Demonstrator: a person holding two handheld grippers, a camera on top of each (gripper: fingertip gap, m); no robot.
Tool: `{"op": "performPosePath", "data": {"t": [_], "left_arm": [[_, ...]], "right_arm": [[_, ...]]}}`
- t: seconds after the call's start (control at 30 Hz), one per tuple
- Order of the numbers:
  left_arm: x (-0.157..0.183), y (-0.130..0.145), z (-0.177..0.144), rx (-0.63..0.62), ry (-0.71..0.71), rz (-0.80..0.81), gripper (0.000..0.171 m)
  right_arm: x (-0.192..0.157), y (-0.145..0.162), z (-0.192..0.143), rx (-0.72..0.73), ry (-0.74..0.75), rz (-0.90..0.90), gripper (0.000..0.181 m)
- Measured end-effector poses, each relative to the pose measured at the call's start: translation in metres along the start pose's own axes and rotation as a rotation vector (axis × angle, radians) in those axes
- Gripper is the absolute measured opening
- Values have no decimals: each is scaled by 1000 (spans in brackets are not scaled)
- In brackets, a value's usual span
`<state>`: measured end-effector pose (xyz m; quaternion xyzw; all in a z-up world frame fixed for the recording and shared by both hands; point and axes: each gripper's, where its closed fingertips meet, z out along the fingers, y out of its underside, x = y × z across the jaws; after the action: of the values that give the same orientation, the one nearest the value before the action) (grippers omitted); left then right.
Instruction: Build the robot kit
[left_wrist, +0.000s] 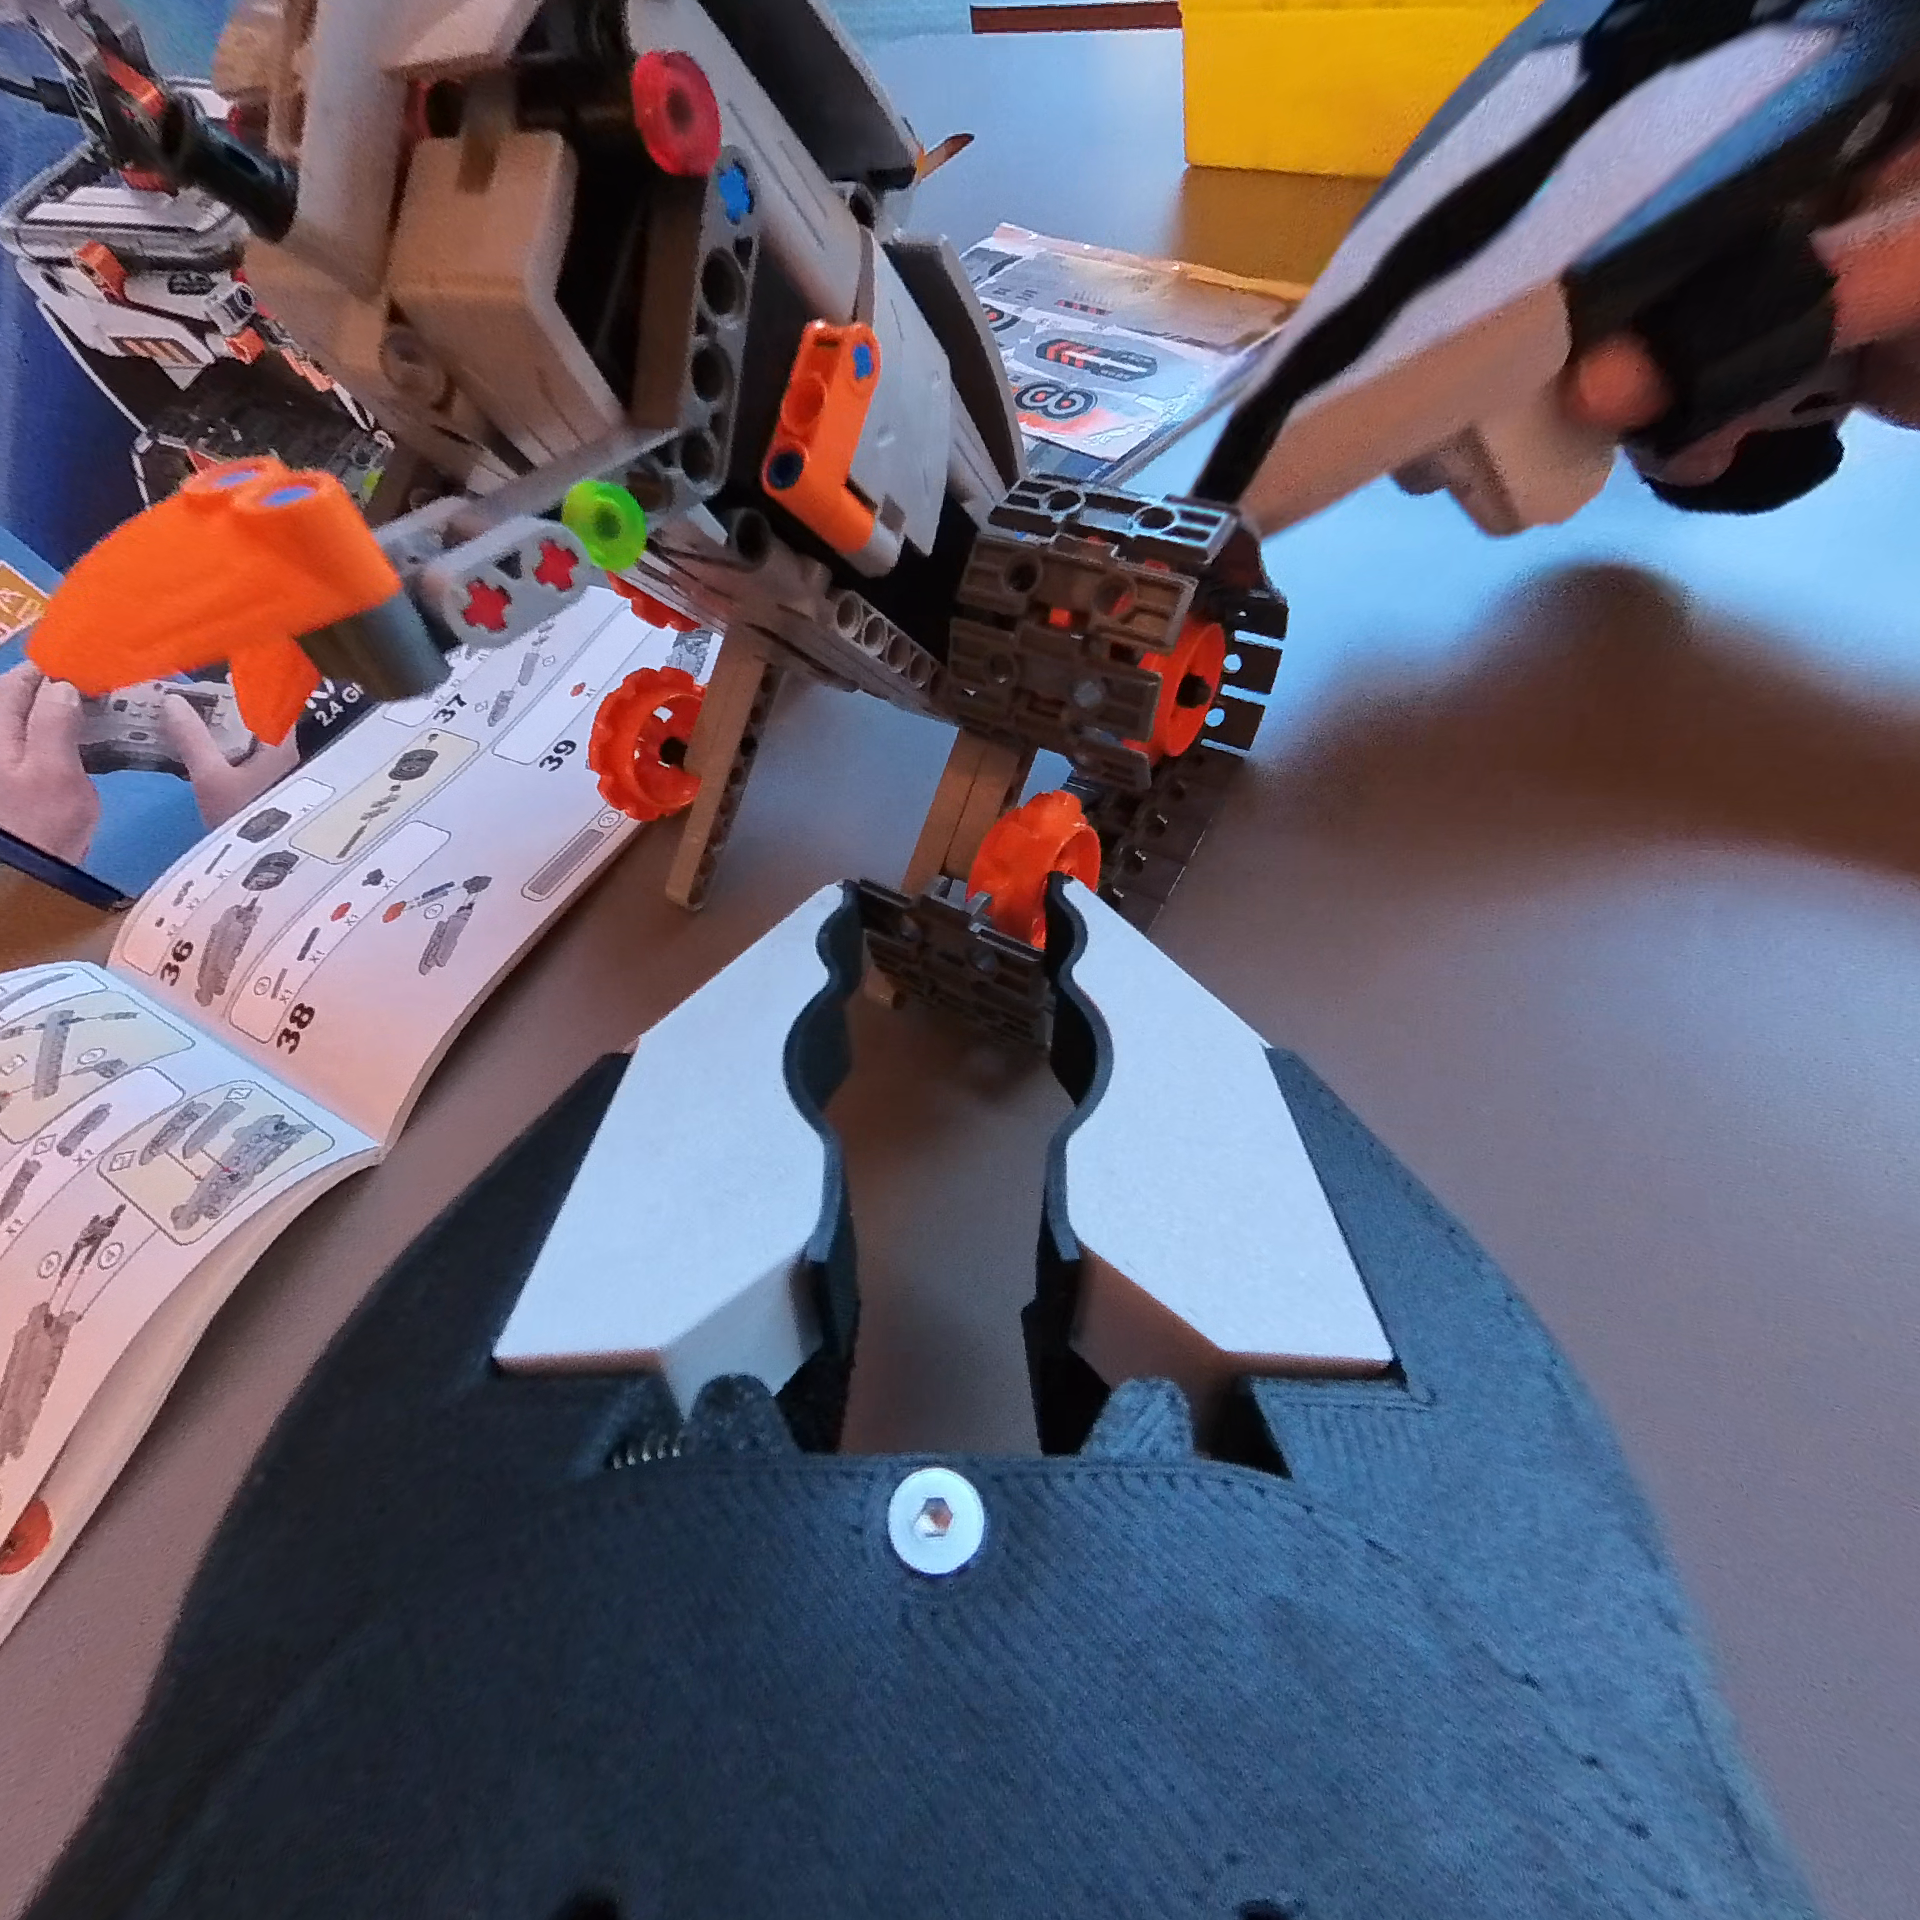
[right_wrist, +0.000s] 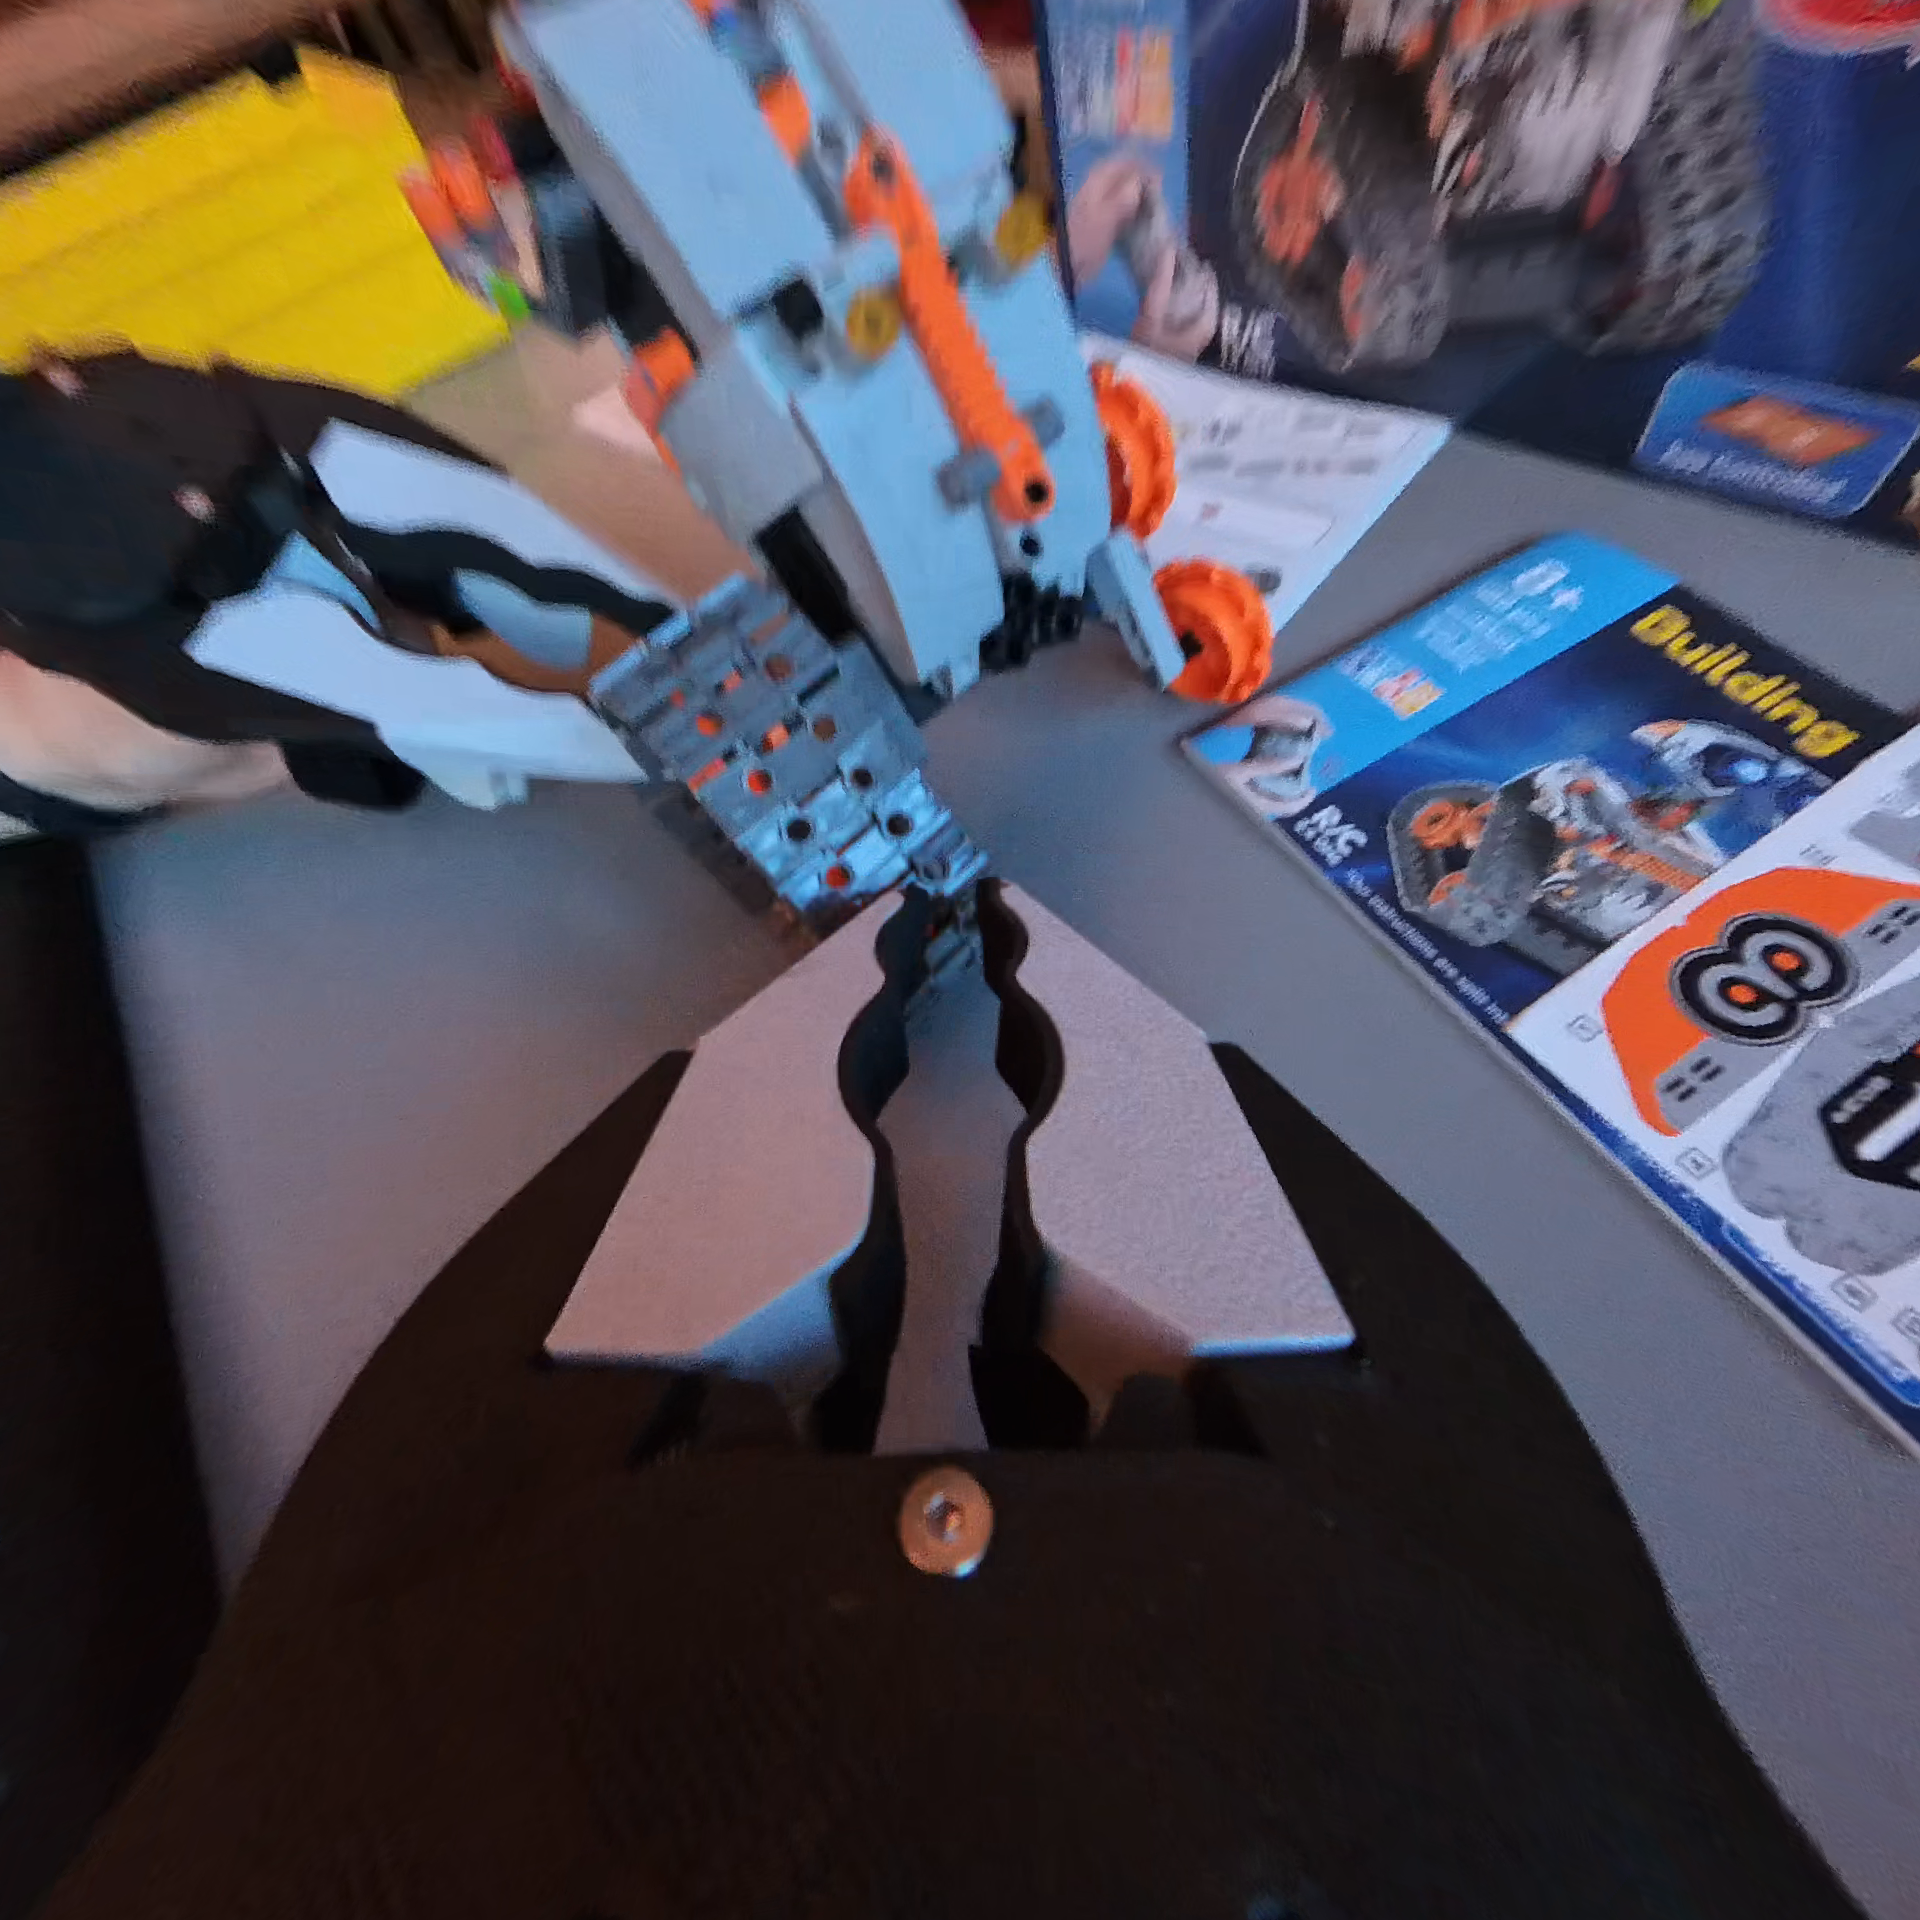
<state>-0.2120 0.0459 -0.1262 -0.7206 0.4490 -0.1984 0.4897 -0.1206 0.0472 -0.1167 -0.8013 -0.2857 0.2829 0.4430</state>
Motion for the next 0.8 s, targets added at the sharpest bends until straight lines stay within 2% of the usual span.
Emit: {"op": "performPosePath", "data": {"t": [0.07, 0.27, 0.5, 0.53, 0.67, 0.8], "left_arm": [[0, 0, 0, -2, 1, -3, 33], [1, 0, 1, -3, 4, -10, 32], [1, -1, 2, -1, 3, -9, 32], [2, -2, 2, 0, 8, -8, 32], [3, -3, 3, 1, 12, -12, 32], [6, -5, 8, -1, 16, -16, 32]], "right_arm": [[-4, 6, 6, -41, 5, -40, 0], [-8, 2, 11, -51, 37, -114, 0], [-6, 0, 10, -23, 48, -100, 0], [-8, -4, 10, 0, 49, -101, 9], [-19, -12, 4, 65, 30, -65, 16], [-29, -13, -13, 99, 141, -143, 20]]}}
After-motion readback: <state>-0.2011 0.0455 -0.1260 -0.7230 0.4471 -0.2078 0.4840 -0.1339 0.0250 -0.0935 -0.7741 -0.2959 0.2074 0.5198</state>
